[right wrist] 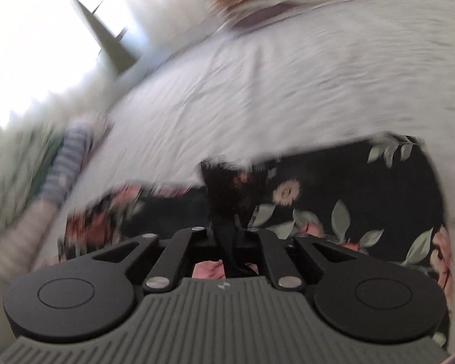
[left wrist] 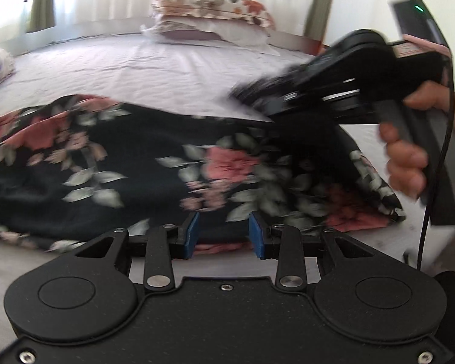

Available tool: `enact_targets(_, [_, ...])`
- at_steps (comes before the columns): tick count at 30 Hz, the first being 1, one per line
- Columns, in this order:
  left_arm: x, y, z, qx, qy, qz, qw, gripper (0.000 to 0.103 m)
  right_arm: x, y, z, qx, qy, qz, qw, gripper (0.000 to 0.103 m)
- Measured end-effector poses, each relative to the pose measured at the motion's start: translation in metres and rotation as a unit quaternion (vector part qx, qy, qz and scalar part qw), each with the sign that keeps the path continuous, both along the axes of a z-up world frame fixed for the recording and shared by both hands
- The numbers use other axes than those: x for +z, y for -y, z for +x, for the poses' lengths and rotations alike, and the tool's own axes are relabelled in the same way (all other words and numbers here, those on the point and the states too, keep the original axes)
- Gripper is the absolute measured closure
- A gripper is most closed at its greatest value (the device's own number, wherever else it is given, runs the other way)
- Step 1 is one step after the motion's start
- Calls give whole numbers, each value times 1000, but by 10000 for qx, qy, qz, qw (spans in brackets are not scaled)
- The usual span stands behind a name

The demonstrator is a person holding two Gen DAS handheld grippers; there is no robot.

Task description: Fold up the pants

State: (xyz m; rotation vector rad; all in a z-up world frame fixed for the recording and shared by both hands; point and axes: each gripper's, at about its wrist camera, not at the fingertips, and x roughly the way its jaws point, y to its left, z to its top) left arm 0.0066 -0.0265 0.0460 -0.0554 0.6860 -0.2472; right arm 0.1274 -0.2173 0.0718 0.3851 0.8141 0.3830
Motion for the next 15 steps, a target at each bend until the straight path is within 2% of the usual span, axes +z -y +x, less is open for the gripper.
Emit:
enact_targets(1, [-1,-7,-1,61,-16,-35,10000,70,-2,-16,0,161,5,-131,9998,60])
enact_targets(2, [-1,-14,0,101,-32,-87,9999,70,-2,-24,-1,276,17,-157,9995,45])
enact_targets(3, [0,-20,0,132,-34,-136,9998,70,0,-28,-7,340,59,-102,9994,38])
enact_targets(6, [1,-33,3,159,-43,-322,9993,67,8,-15,-22,277,194,10,9994,35])
enact_targets(8, [2,-37,9,167,-106,-560,9982,61,15,4,-38,27,336,-150,9993,31])
enact_targets(9, [2,-37,13,145,-122,-689,9974,59,17,12,-47,-115,410,-313,9986,29])
enact_targets(11, [3,-35,19,110,-115,-876,9960,46,19,27,-65,-394,567,-775,9946,26])
enact_targets(12, [3,-32,21,141,-98,-900,9958,43,18,32,-74,-514,625,-1036,9913,25])
enact_targets(14, [1,-27,26,232,-68,-862,9960,28,11,41,-96,-670,729,-1561,9828,23])
enact_targets(15, [-1,-24,30,264,-71,-820,9963,28,6,43,-105,-735,757,-1789,9782,23])
